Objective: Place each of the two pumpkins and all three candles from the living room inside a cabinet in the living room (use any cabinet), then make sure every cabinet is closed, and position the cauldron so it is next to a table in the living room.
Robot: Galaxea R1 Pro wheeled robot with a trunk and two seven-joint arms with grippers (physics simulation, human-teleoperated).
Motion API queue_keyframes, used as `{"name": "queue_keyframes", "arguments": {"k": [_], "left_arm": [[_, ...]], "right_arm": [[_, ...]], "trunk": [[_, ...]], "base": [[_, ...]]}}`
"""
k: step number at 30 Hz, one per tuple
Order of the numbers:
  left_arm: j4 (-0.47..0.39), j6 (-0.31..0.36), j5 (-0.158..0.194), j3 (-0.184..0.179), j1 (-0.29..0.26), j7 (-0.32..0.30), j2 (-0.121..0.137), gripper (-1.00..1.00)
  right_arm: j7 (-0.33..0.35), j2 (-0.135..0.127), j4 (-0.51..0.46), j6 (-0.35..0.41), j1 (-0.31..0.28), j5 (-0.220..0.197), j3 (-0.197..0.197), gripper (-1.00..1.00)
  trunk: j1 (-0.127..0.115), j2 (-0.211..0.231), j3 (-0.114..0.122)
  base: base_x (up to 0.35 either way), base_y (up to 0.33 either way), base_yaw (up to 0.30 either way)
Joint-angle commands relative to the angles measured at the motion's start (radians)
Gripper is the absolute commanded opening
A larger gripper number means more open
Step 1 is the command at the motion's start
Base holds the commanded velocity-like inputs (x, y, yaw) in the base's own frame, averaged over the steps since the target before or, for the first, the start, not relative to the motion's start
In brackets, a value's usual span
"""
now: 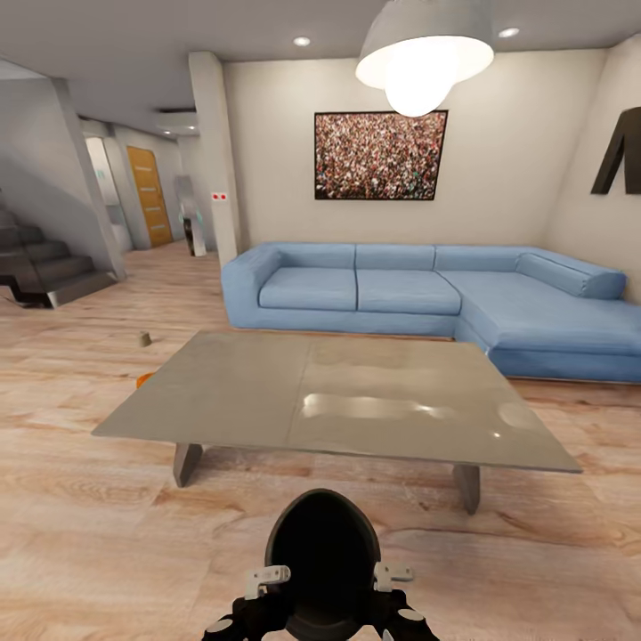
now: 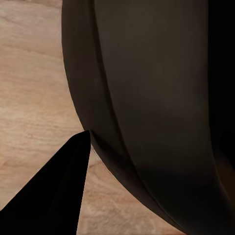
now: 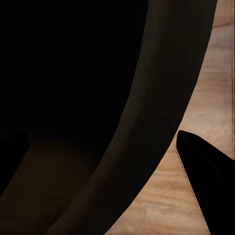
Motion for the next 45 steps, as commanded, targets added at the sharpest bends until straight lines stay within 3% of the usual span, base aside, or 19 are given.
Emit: {"name": "queue_keyframes", "arguments": {"k": [1,33,45], "left_arm": [[-0.006,0.005,0.016,-0.016,0.001,-0.03,0.005,-1.0],[-0.006,0.002,0.015,-0.016,0.002,-0.03,0.006,-1.0],[-0.006,0.002,0.016,-0.016,0.003,-0.031,0.005,-1.0]], "right_arm": [[0.027,-0.001,-0.001,0.005,-0.002,-0.025,-0.005,-1.0],[0.026,-0.001,-0.001,0.001,-0.002,-0.023,-0.004,-1.0],[0.027,-0.001,-0.001,0.001,-0.002,-0.023,-0.004,-1.0]], "trunk": [[0.0,-0.001,0.0],[0.0,-0.001,0.003],[0.046,-0.085,-0.034]], "base": [[0.0,0.0,-0.244],[0.07,0.0,-0.032],[0.0,0.0,0.0]]}}
